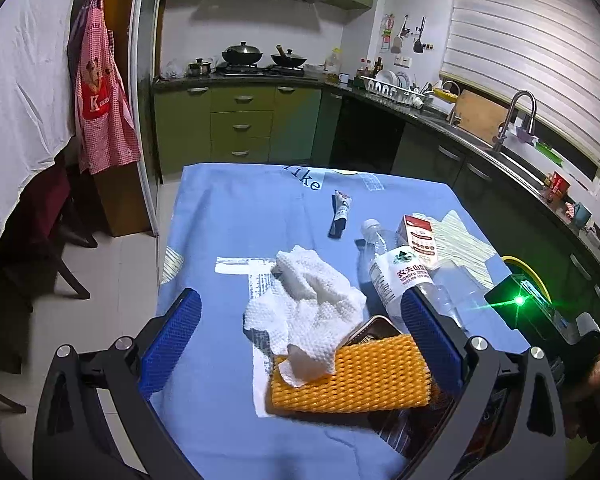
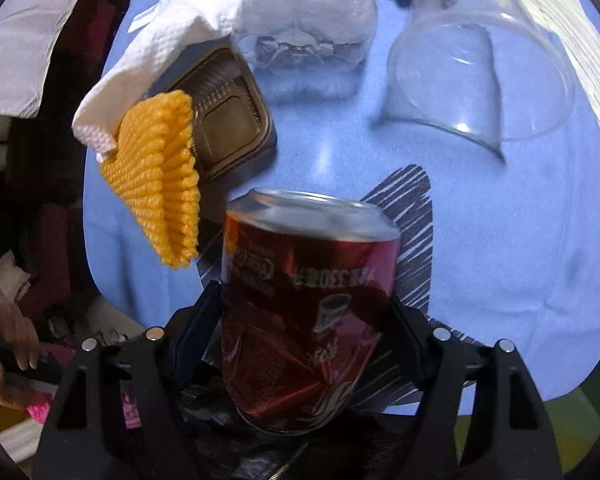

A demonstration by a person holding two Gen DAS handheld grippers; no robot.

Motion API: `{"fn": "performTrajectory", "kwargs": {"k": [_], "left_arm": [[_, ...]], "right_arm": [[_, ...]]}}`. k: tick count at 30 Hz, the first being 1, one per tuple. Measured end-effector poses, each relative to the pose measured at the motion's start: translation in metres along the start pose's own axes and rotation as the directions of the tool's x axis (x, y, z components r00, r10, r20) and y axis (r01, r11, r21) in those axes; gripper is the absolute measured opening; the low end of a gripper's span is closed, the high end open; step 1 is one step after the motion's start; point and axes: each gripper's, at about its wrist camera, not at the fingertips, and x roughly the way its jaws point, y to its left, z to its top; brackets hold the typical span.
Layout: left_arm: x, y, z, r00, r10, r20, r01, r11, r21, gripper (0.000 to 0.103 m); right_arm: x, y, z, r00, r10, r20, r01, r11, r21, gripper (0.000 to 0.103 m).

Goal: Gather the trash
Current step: 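Carry the Coca-Cola can over the yellow-rimmed bin and release it with the right gripper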

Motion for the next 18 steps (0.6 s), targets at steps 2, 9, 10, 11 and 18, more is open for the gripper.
{"fn": "performTrajectory", "kwargs": {"k": [2,9,10,11,18], "left_arm": [[0.002,-0.002,0.0,1.0,-0.009,-0.003,0.009,1.0,0.004,0.098],[0.01,-0.021,0.005,0.998,-0.058,-0.013,0.059,0.998,0.037,0.098],[0.013,-0.026,0.006,0.997,-0.069,-0.016,0.07,0.997,0.044,0.098],[0.015,-0.029,0.008,0.997,-0.077,-0.019,0.078,0.996,0.048,0.098],[0.032,-0.063,0.031,0.986,-0.167,-0.024,0.169,0.982,0.09,0.098]], "right_arm": [[0.0,0.003,-0.004,1.0,0.025,0.009,-0.024,1.0,-0.014,0.073],[-0.033,-0.038,-0.021,0.979,0.176,0.102,-0.183,0.981,0.058,0.073],[-0.043,-0.05,-0.026,0.971,0.199,0.134,-0.21,0.975,0.076,0.073],[-0.051,-0.06,-0.029,0.964,0.212,0.162,-0.228,0.97,0.088,0.073],[-0.137,-0.172,-0.057,0.856,0.194,0.479,-0.332,0.917,0.222,0.073]]}}
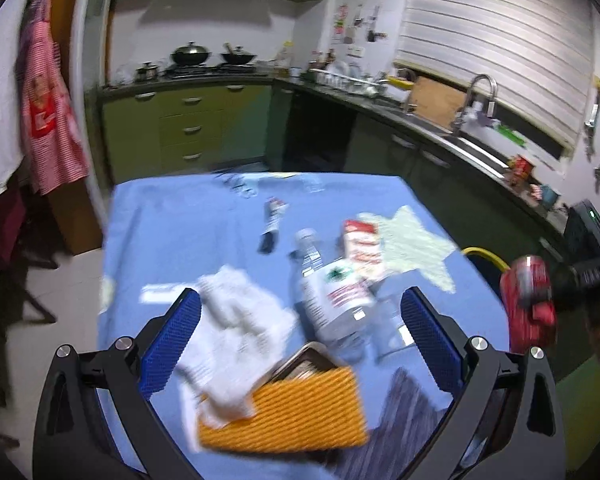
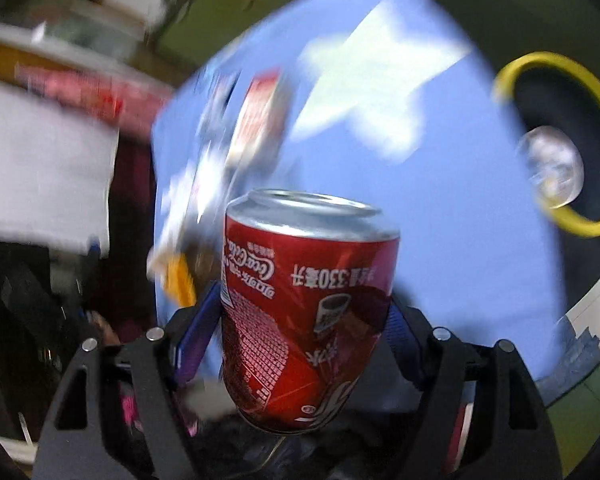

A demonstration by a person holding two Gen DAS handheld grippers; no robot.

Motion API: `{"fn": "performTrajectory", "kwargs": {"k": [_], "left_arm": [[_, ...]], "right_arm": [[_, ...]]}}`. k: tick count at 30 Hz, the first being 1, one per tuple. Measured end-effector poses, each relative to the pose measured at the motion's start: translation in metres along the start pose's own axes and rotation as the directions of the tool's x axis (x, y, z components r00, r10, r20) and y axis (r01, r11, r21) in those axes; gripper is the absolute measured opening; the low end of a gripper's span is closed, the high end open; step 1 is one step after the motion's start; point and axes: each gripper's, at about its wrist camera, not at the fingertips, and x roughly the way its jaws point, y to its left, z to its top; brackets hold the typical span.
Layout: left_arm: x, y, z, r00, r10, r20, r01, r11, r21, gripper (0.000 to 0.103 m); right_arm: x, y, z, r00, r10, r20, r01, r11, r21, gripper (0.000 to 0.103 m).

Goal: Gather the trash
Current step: 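Carry the Coca-Cola can over the yellow-rimmed bin and release it with the right gripper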

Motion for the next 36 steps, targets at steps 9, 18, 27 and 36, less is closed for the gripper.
{"fn": "performTrajectory", "kwargs": {"k": [9,18,27,36], "left_arm": [[0.046,-0.051,0.041,0.995,-0.095,0.036,0.089,0.987,0.137,0.098],[0.069,-0.056,0.056,0.991,-0.114,0.074,0.104,0.986,0.133,0.098],[0.084,-0.051,0.052,0.994,-0.101,0.034,0.096,0.987,0.129,0.098],[0.092,-0.058,0.047,0.995,-0.097,-0.005,0.097,0.983,0.156,0.098]], "right_arm": [[-0.088,-0.134,0.081,0.942,-0.188,0.277,0.144,0.974,0.172,0.073],[-0.036,-0.218,0.125,0.914,-0.358,0.189,0.308,0.918,0.248,0.073],[0.001,-0.249,0.129,0.895,-0.429,0.123,0.384,0.881,0.277,0.084],[-0.012,-0.229,0.125,0.908,-0.374,0.188,0.326,0.914,0.241,0.087]]}}
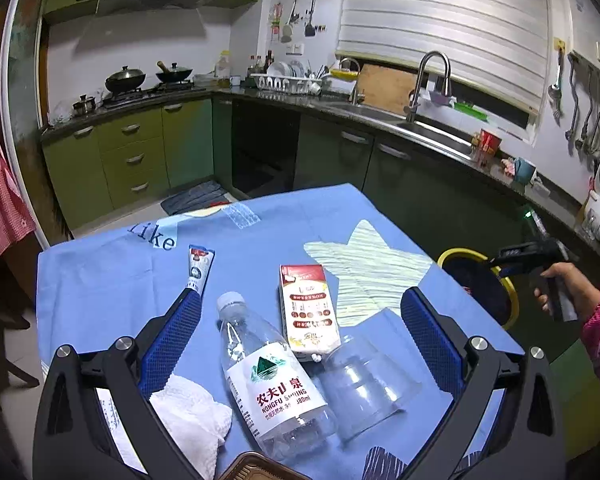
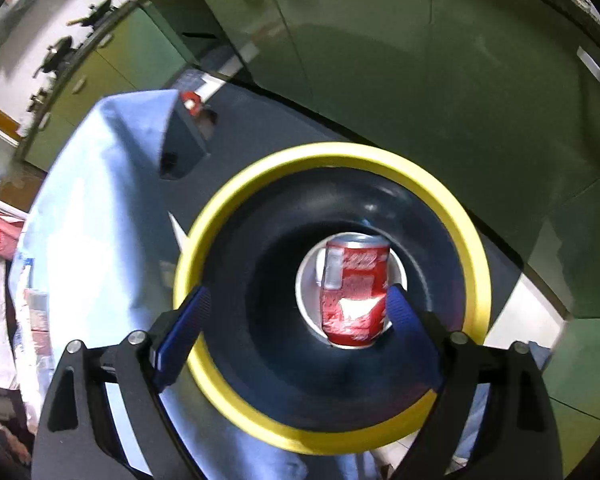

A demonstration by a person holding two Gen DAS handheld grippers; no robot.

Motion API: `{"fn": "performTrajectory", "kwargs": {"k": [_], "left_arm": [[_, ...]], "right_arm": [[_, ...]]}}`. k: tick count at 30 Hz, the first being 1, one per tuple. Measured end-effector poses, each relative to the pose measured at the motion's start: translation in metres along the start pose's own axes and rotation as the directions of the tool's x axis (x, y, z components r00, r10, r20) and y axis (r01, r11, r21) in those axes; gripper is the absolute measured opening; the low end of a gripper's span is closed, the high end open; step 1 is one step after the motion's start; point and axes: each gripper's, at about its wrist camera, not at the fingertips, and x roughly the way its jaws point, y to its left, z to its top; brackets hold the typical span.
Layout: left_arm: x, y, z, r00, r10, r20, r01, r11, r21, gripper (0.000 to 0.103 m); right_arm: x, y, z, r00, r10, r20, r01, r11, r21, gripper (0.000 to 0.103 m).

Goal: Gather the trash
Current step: 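Carry the Coca-Cola can over the yellow-rimmed bin and release it with the right gripper, then grasp the Nongfu Spring water bottle with the left gripper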

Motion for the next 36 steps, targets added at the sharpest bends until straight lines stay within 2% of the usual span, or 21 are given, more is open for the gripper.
{"fn": "performTrajectory", "kwargs": {"k": [7,11,14,17,23,26,30,33,36], "left_arm": [[0.029,-0.007,-0.003,0.99,-0.061,-0.127,0.06,0.998,-0.009,0.098],[0.053,-0.005,-0.004,0.971,-0.062,-0.229,0.055,0.998,-0.04,0.098],[0.069,0.002,-0.006,0.943,-0.053,-0.328,0.033,0.997,-0.066,0.091],[0.079,0.009,-0.01,0.917,-0.036,-0.398,0.006,0.997,-0.076,0.09],[0.102,0.023,-0.02,0.841,-0.02,-0.54,-0.045,0.993,-0.107,0.087],[0.112,0.028,-0.023,0.809,-0.019,-0.588,-0.065,0.99,-0.122,0.086],[0.124,0.037,-0.026,0.783,-0.017,-0.622,-0.094,0.985,-0.145,0.086],[0.134,0.042,-0.034,0.751,-0.043,-0.659,-0.099,0.98,-0.176,0.086],[0.141,0.044,-0.041,0.725,-0.055,-0.687,-0.1,0.978,-0.185,0.079]], "right_arm": [[-0.012,0.001,-0.009,0.999,0.039,0.016,-0.039,0.999,-0.006,0.087],[-0.009,-0.001,-0.013,0.998,0.064,0.007,-0.064,0.998,0.0,0.087],[-0.009,-0.003,-0.018,0.996,0.084,-0.007,-0.084,0.996,-0.005,0.087],[-0.003,-0.002,-0.021,0.994,0.105,-0.02,-0.105,0.994,-0.01,0.087],[0.009,0.003,-0.025,0.989,0.139,-0.049,-0.14,0.99,-0.017,0.088],[0.009,0.007,-0.027,0.986,0.158,-0.052,-0.159,0.987,-0.027,0.089],[0.013,0.009,-0.031,0.983,0.171,-0.068,-0.174,0.984,-0.033,0.089],[0.014,0.009,-0.034,0.982,0.174,-0.078,-0.177,0.984,-0.036,0.089],[0.014,0.008,-0.034,0.981,0.178,-0.075,-0.181,0.983,-0.032,0.089]]}}
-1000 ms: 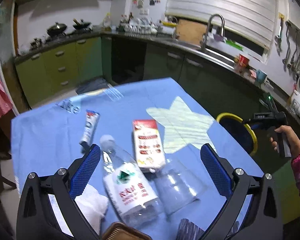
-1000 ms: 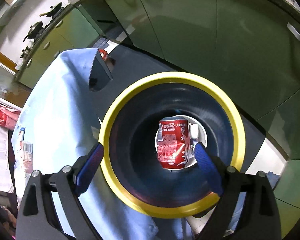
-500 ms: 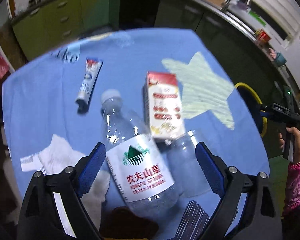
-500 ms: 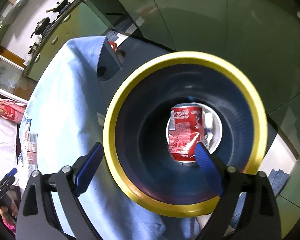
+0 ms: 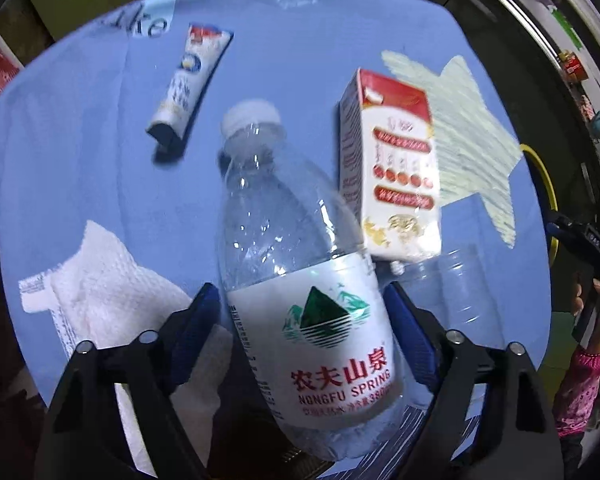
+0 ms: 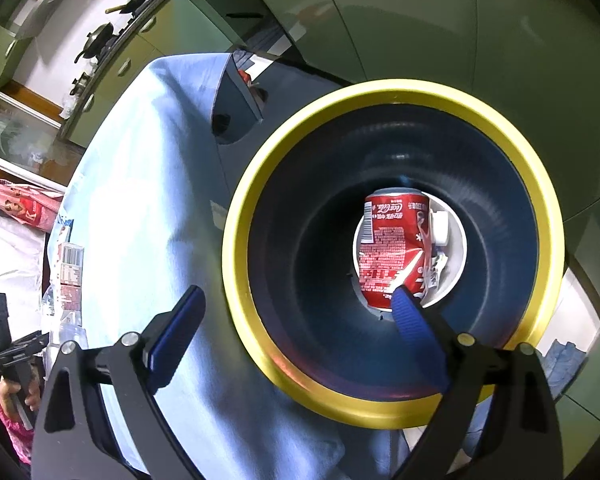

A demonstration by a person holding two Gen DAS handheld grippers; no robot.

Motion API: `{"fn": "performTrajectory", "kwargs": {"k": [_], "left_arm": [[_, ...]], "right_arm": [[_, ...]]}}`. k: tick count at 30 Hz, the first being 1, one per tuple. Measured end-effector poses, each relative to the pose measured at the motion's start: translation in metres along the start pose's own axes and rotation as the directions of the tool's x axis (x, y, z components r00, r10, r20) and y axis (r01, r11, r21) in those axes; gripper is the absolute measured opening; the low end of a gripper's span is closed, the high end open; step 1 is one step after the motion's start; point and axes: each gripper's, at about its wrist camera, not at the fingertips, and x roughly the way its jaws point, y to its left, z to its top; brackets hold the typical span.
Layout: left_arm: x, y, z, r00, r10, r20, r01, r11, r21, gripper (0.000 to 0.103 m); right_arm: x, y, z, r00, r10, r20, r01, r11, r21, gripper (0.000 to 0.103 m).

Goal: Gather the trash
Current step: 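Grasp the Nongfu Spring water bottle with the left gripper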

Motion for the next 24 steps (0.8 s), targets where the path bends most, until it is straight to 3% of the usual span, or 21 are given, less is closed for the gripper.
{"fn": "performTrajectory", "kwargs": {"k": [3,9,16,24], "left_arm": [[0.003,-0.001,0.0,1.0,0.001,-0.009,-0.001,1.0,0.01,0.071],[0.0,-0.006,-0.001,1.0,-0.004,0.006,0.004,1.0,0.026,0.069],[-0.03,-0.005,-0.002,0.996,-0.018,0.087,0.016,1.0,0.027,0.067],[-0.056,-0.005,-0.005,0.992,-0.01,0.129,0.003,0.999,0.054,0.067]], "right_arm": [[0.001,0.0,0.0,1.0,0.002,-0.001,-0.002,1.0,0.001,0.09],[0.008,0.004,0.0,1.0,0.015,-0.02,-0.016,1.0,-0.006,0.09],[0.012,0.008,-0.002,0.999,0.024,-0.034,-0.025,1.0,-0.014,0.09],[0.01,0.009,-0.002,0.999,0.027,-0.031,-0.028,1.0,-0.014,0.09]]}}
